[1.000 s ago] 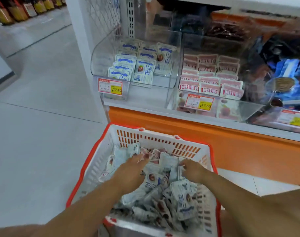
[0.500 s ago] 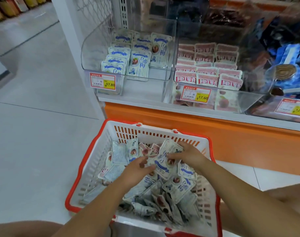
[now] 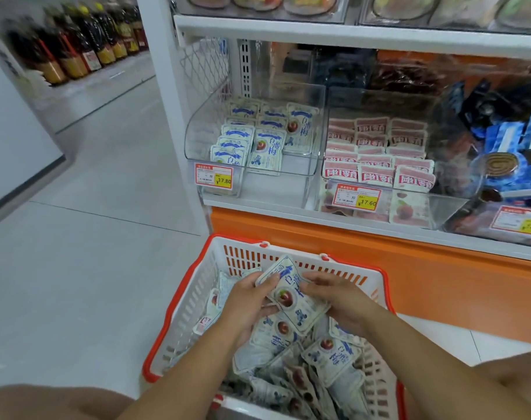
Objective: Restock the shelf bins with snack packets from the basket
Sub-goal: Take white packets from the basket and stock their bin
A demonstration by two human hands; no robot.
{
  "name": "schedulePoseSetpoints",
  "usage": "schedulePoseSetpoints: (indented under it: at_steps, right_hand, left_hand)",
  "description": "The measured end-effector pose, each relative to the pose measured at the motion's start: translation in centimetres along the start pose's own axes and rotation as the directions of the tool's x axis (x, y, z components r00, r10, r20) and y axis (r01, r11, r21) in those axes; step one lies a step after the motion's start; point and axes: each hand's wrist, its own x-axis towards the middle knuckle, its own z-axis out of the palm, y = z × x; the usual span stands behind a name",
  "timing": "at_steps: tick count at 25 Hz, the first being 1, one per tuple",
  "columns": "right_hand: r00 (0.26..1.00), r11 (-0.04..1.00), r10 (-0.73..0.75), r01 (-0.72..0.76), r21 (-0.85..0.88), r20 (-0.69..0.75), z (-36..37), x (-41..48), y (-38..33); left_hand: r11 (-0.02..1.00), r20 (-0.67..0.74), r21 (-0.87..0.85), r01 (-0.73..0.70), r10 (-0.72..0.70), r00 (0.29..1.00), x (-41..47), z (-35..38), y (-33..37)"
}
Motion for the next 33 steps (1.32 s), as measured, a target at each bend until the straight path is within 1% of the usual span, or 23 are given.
schedulePoseSetpoints:
  at_steps: [2, 3, 6, 8, 11, 13, 14, 15, 18, 20, 22, 24, 25, 26, 27, 28, 29, 30, 31, 33]
  right_hand:
    - [0.996, 0.998, -0.068, 0.067, -0.023, -0.052, 0.3, -0.3, -0.2]
    - [0.994, 0.996, -0.092, 0.092, 0.001, -0.063, 0.4, -0.5, -0.3]
    - [0.993, 0.991, -0.083, 0.091, 0.099, -0.087, 1.1, -0.9, -0.6]
    - [0.996, 0.992, -0.068, 0.074, 0.105, -0.061, 1.4, -1.1, -1.2]
    - [0.995, 0.992, -0.100, 0.101, 0.076, -0.017, 1.7, -1.3, -2.6]
    - [0.991, 0.990, -0.130, 0.129, 0.056, 0.008, 2.2, -1.8, -3.9]
    - [0.987, 0.987, -0.159, 0.158, 0.030, 0.018, 2.6, -2.2, -4.7]
    - [0.979, 0.979, -0.201, 0.202, -0.034, 0.026, 2.8, -2.4, -5.7]
    - [0.933, 0.900, -0.360, 0.342, -0.271, -0.016, 3.5, -2.8, -10.1]
    - [0.903, 0.843, -0.429, 0.396, -0.364, -0.011, 4.2, -3.0, -13.6]
    - [0.895, 0.788, -0.446, 0.401, -0.467, 0.014, 4.9, -2.8, -17.6]
    - [0.854, 0.708, -0.518, 0.395, -0.585, -0.051, 5.0, -1.8, -22.0]
    - [0.816, 0.680, -0.568, 0.392, -0.620, -0.106, 4.8, -0.9, -24.3]
    - [0.782, 0.653, -0.603, 0.368, -0.662, -0.160, 4.5, 0.5, -26.5]
    - [0.758, 0.598, -0.623, 0.305, -0.741, -0.192, 4.2, 1.8, -28.4]
    - [0.757, 0.502, -0.622, 0.187, -0.844, -0.202, 4.0, 3.8, -30.1]
    - [0.771, 0.385, -0.602, 0.051, -0.922, -0.209, 3.7, 5.9, -31.3]
    - [0.781, 0.279, -0.581, -0.073, -0.958, -0.229, 3.7, 8.1, -32.3]
    - [0.790, 0.186, -0.561, -0.173, -0.967, -0.249, 3.8, 10.2, -33.0]
    - [0.817, 0.024, -0.501, -0.317, -0.948, -0.286, 4.2, 13.3, -33.6]
  left_hand:
    - [1.000, 0.014, -0.029, -0.007, 0.007, 1.000, -0.6, 0.2, 0.5]
    - [1.000, 0.032, -0.022, -0.009, 0.010, 0.999, -0.8, 0.2, 0.6]
    - [0.996, 0.086, 0.084, -0.029, 0.022, 0.996, -1.3, 0.3, 0.6]
    - [0.988, 0.082, 0.146, -0.058, 0.047, 0.996, -1.6, 0.2, 1.4]
    - [0.960, 0.092, 0.259, -0.106, 0.085, 0.992, -1.5, -0.1, 3.2]
    - [0.951, 0.120, 0.275, -0.141, 0.112, 0.986, -1.6, -0.2, 4.8]
    - [0.945, 0.141, 0.281, -0.167, 0.132, 0.981, -1.7, -0.2, 5.9]
    - [0.936, 0.168, 0.289, -0.199, 0.155, 0.974, -1.7, -0.2, 7.1]
    - [0.883, 0.267, 0.348, -0.314, 0.228, 0.936, -1.6, -0.4, 11.3]
    - [0.843, 0.277, 0.393, -0.367, 0.272, 0.922, -1.1, -0.6, 14.1]
    - [0.796, 0.260, 0.424, -0.432, 0.350, 0.900, -0.3, -0.4, 16.5]
    - [0.715, 0.185, 0.482, -0.507, 0.483, 0.856, 0.9, -0.5, 18.6]
    - [0.615, 0.129, 0.573, -0.542, 0.586, 0.800, 1.7, -1.1, 19.7]
    - [0.450, 0.098, 0.701, -0.553, 0.707, 0.700, 2.3, -2.0, 20.6]
    - [0.265, 0.105, 0.810, -0.523, 0.812, 0.574, 3.0, -3.2, 21.2]
    - [0.122, 0.129, 0.872, -0.474, 0.877, 0.463, 3.7, -4.6, 21.6]
    - [0.048, 0.143, 0.904, -0.425, 0.902, 0.407, 4.3, -6.0, 21.6]
    - [0.024, 0.145, 0.921, -0.390, 0.906, 0.397, 5.0, -7.4, 21.4]
    - [0.015, 0.152, 0.927, -0.376, 0.899, 0.411, 5.5, -8.4, 21.1]
    - [-0.009, 0.184, 0.926, -0.376, 0.882, 0.433, 6.1, -9.6, 20.8]
